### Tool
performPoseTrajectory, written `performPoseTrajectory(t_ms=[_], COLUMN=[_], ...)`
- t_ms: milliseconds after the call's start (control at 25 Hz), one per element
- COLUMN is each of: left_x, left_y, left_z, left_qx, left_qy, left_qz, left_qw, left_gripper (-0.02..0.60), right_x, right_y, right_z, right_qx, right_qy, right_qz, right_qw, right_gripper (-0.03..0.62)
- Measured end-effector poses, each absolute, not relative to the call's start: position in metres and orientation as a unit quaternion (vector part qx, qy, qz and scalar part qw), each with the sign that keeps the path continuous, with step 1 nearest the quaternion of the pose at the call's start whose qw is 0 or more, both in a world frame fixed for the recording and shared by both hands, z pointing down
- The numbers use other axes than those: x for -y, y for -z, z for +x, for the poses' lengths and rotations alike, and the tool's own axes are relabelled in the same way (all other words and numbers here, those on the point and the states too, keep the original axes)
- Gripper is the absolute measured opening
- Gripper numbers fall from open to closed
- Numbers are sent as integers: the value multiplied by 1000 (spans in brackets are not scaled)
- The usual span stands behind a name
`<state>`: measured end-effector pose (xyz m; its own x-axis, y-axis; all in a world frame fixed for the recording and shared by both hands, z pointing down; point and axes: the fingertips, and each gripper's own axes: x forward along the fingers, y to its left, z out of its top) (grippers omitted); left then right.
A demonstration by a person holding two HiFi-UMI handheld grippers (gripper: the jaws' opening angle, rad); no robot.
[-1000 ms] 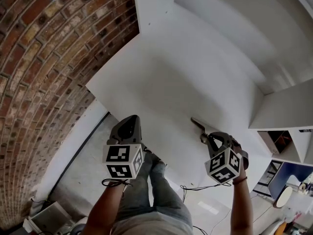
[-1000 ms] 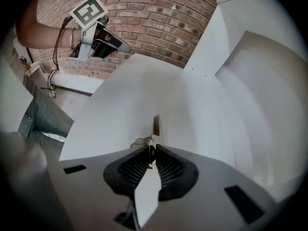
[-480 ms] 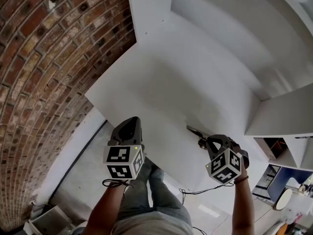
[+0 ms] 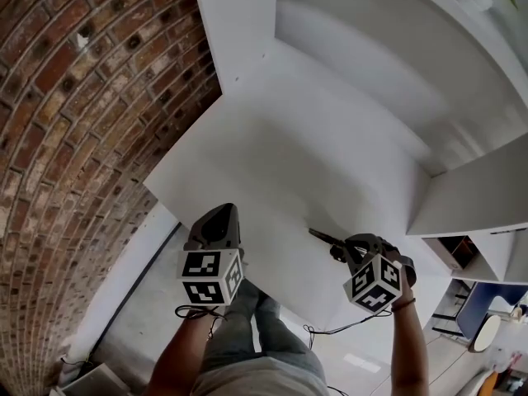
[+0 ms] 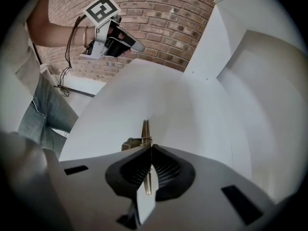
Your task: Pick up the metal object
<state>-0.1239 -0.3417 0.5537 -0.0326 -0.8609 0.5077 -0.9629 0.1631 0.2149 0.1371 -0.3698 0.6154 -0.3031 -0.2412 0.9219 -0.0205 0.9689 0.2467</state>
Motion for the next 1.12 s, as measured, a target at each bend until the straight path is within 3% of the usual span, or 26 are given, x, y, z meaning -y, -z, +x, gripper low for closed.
performPoseTrajectory(t_ms=[240, 560, 1120], left_x=[353, 376, 416], left_y=[-538, -512, -417], left_z=[-124, -106, -10], left_qx=[703, 678, 588], left_qy=[-98, -92, -49], left_qz=[655, 690, 792], left_qw=[257, 238, 156], left_gripper=[5, 5, 5], right_x=[366, 385, 394], right_y=[-595, -536, -377], right_z=[136, 145, 208], right_qx=[807, 842, 809], right_qy=[94, 23, -40], right_qz=[99, 251, 573], right_qw=[575, 478, 130], right_gripper=[8, 6, 6])
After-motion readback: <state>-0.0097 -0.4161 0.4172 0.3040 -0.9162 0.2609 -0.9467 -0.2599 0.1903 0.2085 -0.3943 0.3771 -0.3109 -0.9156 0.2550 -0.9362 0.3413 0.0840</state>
